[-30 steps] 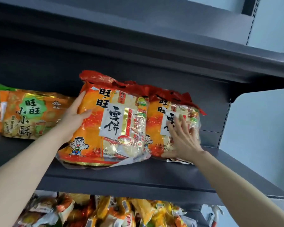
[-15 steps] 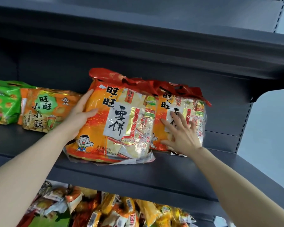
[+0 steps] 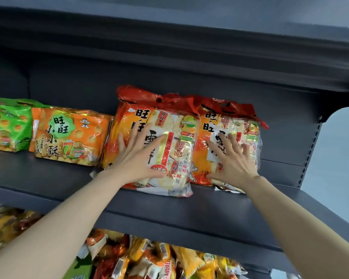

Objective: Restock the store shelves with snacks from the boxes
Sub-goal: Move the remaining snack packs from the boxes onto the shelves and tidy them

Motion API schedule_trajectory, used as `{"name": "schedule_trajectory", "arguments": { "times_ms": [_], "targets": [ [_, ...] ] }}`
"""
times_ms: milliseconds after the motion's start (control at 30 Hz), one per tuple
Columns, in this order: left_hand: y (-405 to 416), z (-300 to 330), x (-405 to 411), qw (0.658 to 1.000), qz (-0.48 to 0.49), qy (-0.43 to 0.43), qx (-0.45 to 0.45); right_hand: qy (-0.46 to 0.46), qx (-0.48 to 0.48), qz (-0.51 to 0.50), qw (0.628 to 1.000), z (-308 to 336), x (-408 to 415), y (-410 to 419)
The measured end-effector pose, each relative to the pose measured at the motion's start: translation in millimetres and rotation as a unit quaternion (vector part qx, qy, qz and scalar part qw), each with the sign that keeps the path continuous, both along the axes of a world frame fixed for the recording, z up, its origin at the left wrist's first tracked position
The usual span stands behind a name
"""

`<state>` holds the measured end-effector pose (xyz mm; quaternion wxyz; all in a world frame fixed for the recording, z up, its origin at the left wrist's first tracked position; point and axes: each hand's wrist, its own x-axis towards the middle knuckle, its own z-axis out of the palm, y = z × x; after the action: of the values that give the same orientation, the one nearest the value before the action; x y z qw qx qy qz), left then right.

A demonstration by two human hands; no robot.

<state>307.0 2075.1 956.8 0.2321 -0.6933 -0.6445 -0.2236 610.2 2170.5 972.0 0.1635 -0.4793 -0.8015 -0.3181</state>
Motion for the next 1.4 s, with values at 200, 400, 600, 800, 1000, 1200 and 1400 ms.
{"name": "schedule_trajectory", "arguments": {
  "times_ms": [200, 400, 600, 800, 1000, 1200, 1400],
  "targets": [
    [8.0, 0.5, 4.9, 0.999, 0.048, -0.006, 0.003, 0.022, 0.02, -0.016, 0.999, 1.5, -16.6, -1.1],
    [-1.5, -13.3, 0.3, 0.999, 0.008, -0.028, 0.034, 0.02, 0.014, -0.013, 1.0, -1.9, -16.9, -1.8],
    [-20.6, -18.3, -10.3, 0.998, 0.013, -0.028, 0.055, 0.035, 0.074, 0.038, 0.996, 12.5, -20.2, -14.8],
    [-51.9, -15.2, -21.5, 0.991, 0.056, -0.019, 0.119, 0.043, 0.116, 0.098, 0.987, 18.8, -51.9, -39.8],
    [-99.8, -11.2, -59.2, 0.982, 0.109, 0.003, 0.152, 0.036, 0.13, 0.151, 0.979, 18.1, -118.0, -69.3],
    [-162.2, -16.7, -142.6, 0.969, 0.174, 0.014, 0.174, 0.039, 0.128, 0.225, 0.965, 8.9, -226.1, -113.1],
    [-254.5, -41.4, -253.5, 0.951, 0.265, 0.023, 0.159, 0.045, 0.118, 0.322, 0.938, -15.1, -363.9, -174.3]
  ]
}}
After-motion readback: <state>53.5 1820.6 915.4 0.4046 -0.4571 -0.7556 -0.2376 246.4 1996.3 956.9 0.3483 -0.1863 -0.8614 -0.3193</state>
